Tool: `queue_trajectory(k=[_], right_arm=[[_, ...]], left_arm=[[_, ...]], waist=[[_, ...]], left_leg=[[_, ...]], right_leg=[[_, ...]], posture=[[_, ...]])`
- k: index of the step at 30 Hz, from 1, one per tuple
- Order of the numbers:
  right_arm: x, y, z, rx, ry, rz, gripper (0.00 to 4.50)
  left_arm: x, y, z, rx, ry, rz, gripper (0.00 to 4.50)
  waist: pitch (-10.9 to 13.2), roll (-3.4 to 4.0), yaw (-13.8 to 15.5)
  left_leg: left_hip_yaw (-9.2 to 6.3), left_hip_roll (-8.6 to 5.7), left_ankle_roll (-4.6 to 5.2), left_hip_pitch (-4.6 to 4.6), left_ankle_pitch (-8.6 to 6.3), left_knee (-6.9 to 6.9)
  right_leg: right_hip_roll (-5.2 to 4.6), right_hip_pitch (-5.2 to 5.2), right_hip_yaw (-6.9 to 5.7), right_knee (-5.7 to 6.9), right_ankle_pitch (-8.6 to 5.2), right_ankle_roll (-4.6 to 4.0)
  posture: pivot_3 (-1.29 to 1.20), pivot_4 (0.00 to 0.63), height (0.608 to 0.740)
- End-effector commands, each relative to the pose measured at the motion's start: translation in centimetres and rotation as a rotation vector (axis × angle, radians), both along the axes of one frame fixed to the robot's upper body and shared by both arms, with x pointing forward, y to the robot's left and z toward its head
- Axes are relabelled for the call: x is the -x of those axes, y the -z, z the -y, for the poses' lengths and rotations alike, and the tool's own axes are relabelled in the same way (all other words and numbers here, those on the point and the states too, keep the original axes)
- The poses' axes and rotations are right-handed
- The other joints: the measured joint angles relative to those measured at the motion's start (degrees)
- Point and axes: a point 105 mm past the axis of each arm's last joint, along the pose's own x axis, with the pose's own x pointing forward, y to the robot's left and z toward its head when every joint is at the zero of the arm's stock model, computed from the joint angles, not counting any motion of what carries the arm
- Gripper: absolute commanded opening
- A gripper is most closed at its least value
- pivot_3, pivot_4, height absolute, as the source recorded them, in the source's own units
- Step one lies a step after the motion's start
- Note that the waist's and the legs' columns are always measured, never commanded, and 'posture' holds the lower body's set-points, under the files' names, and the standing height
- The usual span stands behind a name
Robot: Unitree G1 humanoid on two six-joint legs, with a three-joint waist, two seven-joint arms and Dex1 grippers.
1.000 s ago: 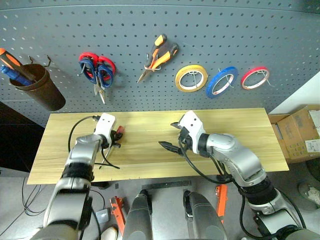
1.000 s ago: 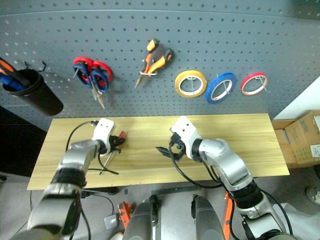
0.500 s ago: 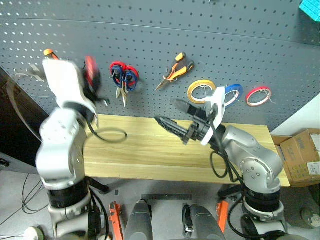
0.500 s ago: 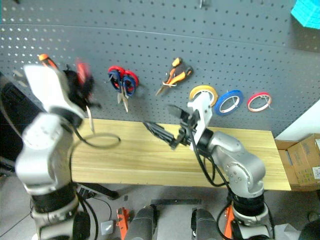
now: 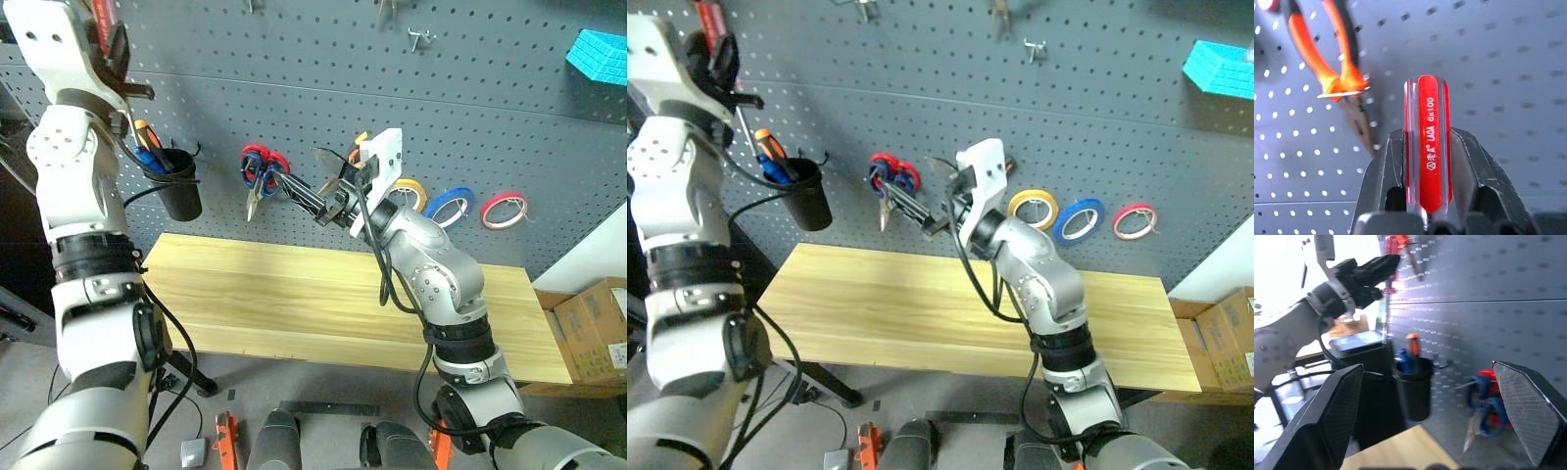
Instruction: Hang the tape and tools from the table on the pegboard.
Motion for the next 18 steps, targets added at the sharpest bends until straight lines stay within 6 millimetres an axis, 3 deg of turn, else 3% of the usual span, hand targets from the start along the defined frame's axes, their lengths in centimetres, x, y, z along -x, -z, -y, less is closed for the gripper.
queue_trajectory(k=[1, 4, 8, 11, 16, 18], right_arm=[[0.0, -1.6, 0.8, -0.052, 0.059, 0.068, 4.5], [-0.3, -1.4, 1.4, -0.047, 0.097, 0.071, 4.5], [-0.5, -1.3, 2.0, -0.036, 0.13, 0.08, 4.5], [-0.5, -1.2, 2.4, -0.032, 0.148, 0.073, 4.5], [-0.5, -0.7, 2.9, -0.015, 0.166, 0.064, 4.5], [-0.5, -0.6, 3.0, -0.01, 0.168, 0.06, 4.5]], left_arm=[[-0.5, -1.0, -0.9, 0.031, -0.001, 0.046, 0.86], [-1.5, 0.5, -1.0, 0.057, -0.002, 0.006, 0.86], [-2.4, 4.4, -1.8, 0.122, -0.021, -0.086, 0.86], [-2.6, 8.6, -2.6, 0.175, -0.047, -0.168, 0.86], [-2.5, 11.3, -2.6, 0.198, -0.056, -0.203, 0.86], [-2.4, 11.5, -2.7, 0.205, -0.061, -0.2, 1.6]], waist=[[-0.08, -0.06, -0.1], [-0.09, -0.06, -0.19], [-0.08, -0.06, -0.62], [-0.09, -0.05, -1.21], [-0.08, -0.06, -1.88], [-0.09, -0.05, -1.88]], left_leg=[[0.03, 0.01, 0.0, 0.0, 0.0, -0.01], [0.06, 0.02, -0.02, -0.05, -0.02, -0.08], [0.1, 0.03, -0.02, -0.09, -0.02, -0.17], [0.11, 0.06, -0.02, -0.09, -0.02, -0.17], [0.13, 0.1, -0.01, -0.09, -0.01, -0.1], [0.13, 0.11, -0.01, -0.08, -0.01, -0.08]], right_leg=[[0.0, -0.03, 0.02, 0.0, 0.0, 0.0], [0.01, -0.1, 0.04, 0.07, 0.1, -0.17], [0.01, -0.19, 0.06, 0.09, 0.09, -0.16], [0.02, -0.21, 0.07, 0.13, 0.09, -0.16], [0.03, -0.2, 0.08, 0.19, 0.09, -0.17], [0.03, -0.19, 0.08, 0.21, 0.09, -0.17]], posture=[[0.17, 0.02, 0.74], [0.15, 0.029, 0.74], [0.12, 0.038, 0.74], [0.11, 0.049, 0.74], [0.1, 0.059, 0.74], [0.1, 0.062, 0.74]])
